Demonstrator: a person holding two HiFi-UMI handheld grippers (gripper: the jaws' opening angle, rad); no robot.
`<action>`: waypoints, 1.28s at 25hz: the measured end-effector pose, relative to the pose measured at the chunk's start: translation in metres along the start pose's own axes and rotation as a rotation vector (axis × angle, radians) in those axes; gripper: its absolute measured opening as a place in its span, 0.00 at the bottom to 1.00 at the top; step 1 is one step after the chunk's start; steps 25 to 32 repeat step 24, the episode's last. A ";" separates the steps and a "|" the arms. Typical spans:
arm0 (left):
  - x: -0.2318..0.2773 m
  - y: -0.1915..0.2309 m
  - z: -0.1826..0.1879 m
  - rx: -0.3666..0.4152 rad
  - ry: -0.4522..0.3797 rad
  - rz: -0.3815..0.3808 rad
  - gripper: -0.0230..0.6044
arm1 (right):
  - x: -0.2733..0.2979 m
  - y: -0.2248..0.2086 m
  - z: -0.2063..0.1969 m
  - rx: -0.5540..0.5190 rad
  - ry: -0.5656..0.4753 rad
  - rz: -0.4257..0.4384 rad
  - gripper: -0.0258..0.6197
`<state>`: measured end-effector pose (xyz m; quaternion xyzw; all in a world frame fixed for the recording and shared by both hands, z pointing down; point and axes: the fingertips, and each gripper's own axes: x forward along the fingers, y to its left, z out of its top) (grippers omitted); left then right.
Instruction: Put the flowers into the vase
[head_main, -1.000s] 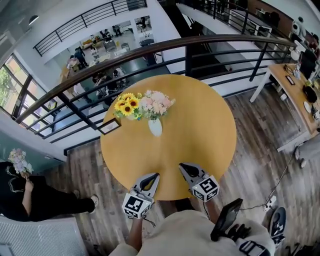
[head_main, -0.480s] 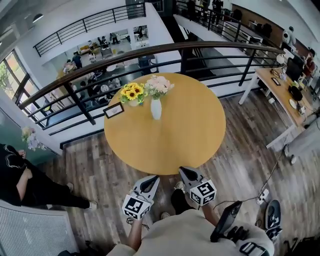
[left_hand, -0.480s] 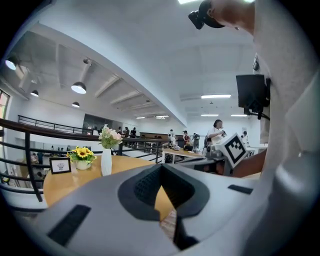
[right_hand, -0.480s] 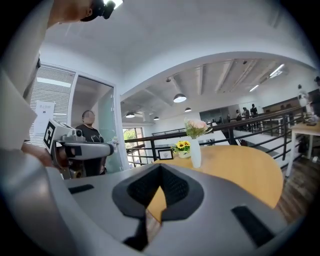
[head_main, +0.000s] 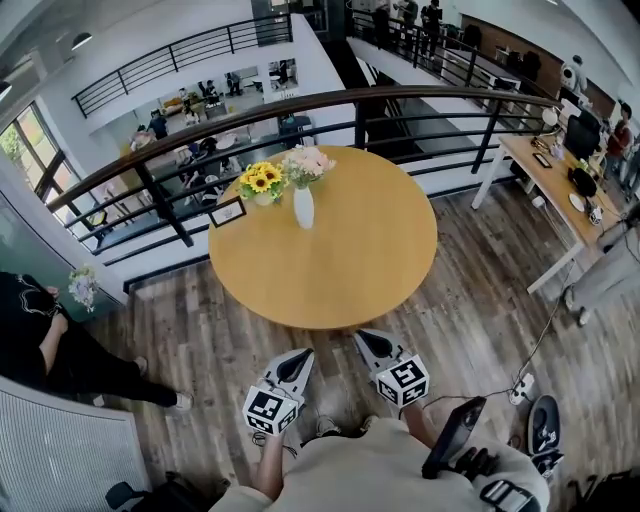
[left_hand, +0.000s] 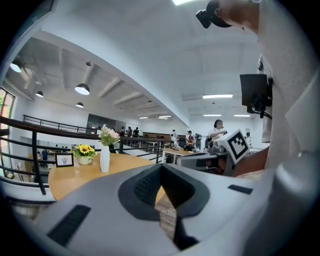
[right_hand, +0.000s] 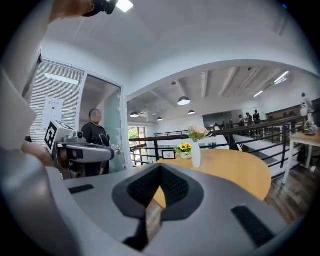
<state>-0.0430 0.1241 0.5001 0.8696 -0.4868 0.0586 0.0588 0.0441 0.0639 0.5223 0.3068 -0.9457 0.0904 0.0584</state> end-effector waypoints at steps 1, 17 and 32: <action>0.001 -0.005 -0.001 -0.004 0.000 0.003 0.05 | -0.004 0.000 -0.001 -0.006 0.003 0.002 0.05; 0.023 -0.052 0.000 -0.012 0.002 0.032 0.05 | -0.052 -0.027 0.006 -0.035 -0.029 0.013 0.05; 0.024 -0.061 0.000 -0.011 0.005 0.026 0.05 | -0.052 -0.021 0.006 -0.041 -0.029 0.033 0.05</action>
